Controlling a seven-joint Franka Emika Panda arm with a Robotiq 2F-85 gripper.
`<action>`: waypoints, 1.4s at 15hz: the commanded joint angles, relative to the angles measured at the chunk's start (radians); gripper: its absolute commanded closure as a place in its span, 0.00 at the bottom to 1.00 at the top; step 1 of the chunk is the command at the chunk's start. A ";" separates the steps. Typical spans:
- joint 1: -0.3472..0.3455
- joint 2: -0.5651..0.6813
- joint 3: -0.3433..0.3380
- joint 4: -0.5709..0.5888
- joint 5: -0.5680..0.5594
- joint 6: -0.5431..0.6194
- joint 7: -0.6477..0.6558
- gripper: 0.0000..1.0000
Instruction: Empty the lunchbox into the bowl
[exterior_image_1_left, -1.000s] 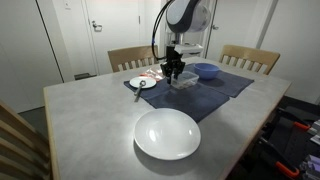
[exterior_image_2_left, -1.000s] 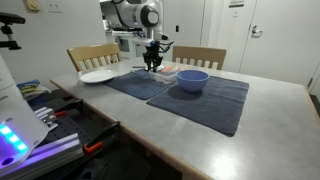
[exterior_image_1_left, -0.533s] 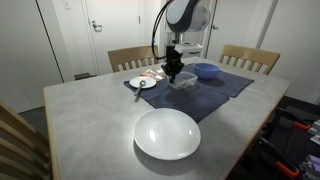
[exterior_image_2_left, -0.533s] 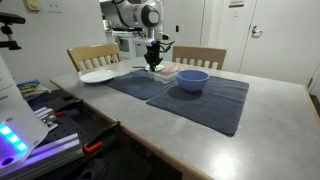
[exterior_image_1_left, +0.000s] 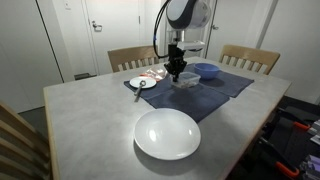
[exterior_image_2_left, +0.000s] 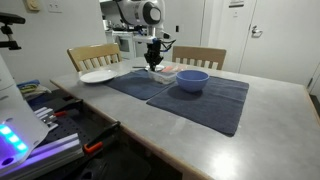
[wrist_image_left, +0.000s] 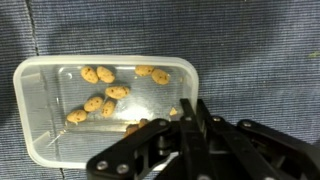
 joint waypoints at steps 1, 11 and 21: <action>-0.011 -0.044 -0.004 -0.023 -0.009 -0.057 -0.039 0.98; -0.015 -0.108 -0.015 -0.009 -0.055 -0.094 -0.098 0.98; -0.101 -0.215 0.000 -0.039 -0.018 -0.076 -0.281 0.98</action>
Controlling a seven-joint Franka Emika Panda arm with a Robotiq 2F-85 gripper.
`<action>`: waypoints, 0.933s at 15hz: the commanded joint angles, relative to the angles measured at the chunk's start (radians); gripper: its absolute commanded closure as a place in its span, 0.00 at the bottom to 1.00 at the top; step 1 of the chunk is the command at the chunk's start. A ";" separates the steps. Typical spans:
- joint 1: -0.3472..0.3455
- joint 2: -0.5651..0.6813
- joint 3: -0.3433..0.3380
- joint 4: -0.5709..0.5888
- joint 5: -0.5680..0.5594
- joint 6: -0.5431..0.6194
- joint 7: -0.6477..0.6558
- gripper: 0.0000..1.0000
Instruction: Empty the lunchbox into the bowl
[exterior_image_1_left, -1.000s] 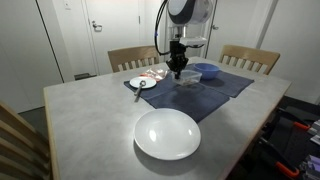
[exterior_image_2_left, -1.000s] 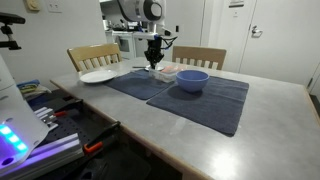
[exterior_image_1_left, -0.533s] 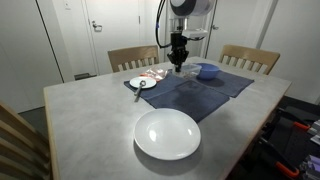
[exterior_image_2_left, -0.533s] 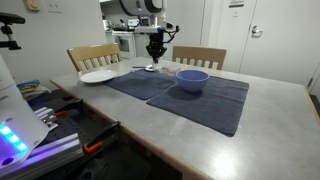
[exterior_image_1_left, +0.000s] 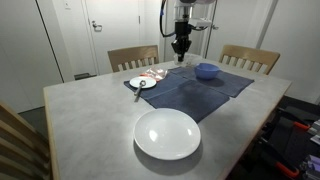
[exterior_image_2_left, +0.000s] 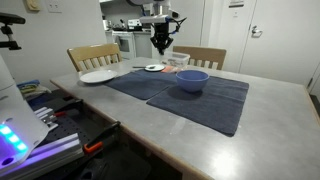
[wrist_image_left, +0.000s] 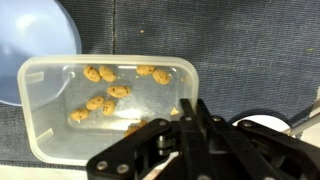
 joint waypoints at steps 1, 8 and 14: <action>-0.063 -0.068 0.020 -0.040 0.057 0.003 -0.134 0.98; -0.181 -0.170 0.037 -0.079 0.304 -0.038 -0.428 0.98; -0.176 -0.205 -0.004 -0.094 0.353 -0.100 -0.493 0.93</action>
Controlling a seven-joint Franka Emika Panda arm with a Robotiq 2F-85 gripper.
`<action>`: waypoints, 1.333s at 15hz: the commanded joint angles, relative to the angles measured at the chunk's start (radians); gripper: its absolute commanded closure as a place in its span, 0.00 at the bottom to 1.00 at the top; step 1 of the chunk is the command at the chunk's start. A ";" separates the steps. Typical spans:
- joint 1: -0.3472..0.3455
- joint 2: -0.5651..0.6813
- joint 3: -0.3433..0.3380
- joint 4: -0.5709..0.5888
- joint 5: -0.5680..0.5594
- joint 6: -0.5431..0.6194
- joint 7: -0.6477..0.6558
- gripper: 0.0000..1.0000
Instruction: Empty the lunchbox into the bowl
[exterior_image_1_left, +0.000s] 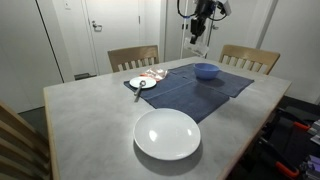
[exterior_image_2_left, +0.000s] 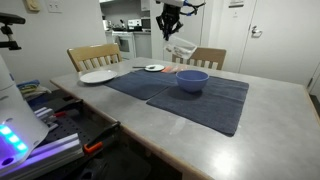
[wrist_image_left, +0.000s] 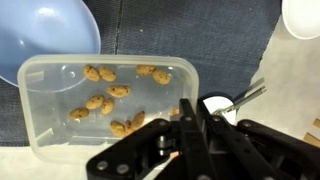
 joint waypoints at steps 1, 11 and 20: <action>0.011 -0.019 -0.018 -0.015 0.003 -0.007 -0.009 0.93; 0.014 -0.050 -0.025 -0.048 0.003 -0.009 -0.015 0.93; -0.034 -0.023 -0.079 0.019 0.044 -0.100 -0.061 0.98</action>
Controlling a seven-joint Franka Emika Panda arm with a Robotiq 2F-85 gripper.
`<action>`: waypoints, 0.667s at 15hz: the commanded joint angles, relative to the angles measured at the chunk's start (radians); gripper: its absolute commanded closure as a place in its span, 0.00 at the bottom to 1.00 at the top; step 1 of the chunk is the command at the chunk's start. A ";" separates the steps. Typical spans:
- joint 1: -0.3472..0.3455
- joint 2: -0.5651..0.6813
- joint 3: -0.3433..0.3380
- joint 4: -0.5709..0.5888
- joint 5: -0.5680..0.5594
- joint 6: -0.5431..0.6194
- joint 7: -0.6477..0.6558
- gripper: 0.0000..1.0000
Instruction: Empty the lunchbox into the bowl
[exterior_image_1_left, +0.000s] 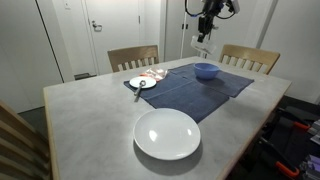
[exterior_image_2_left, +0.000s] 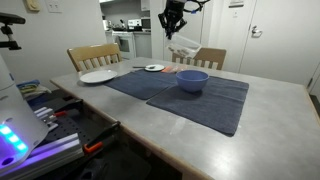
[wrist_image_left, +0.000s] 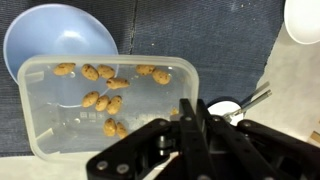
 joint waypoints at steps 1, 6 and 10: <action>-0.039 0.024 -0.034 0.071 0.057 -0.101 -0.064 0.98; -0.102 0.054 -0.079 0.155 0.195 -0.217 -0.237 0.98; -0.157 0.106 -0.103 0.227 0.308 -0.343 -0.398 0.98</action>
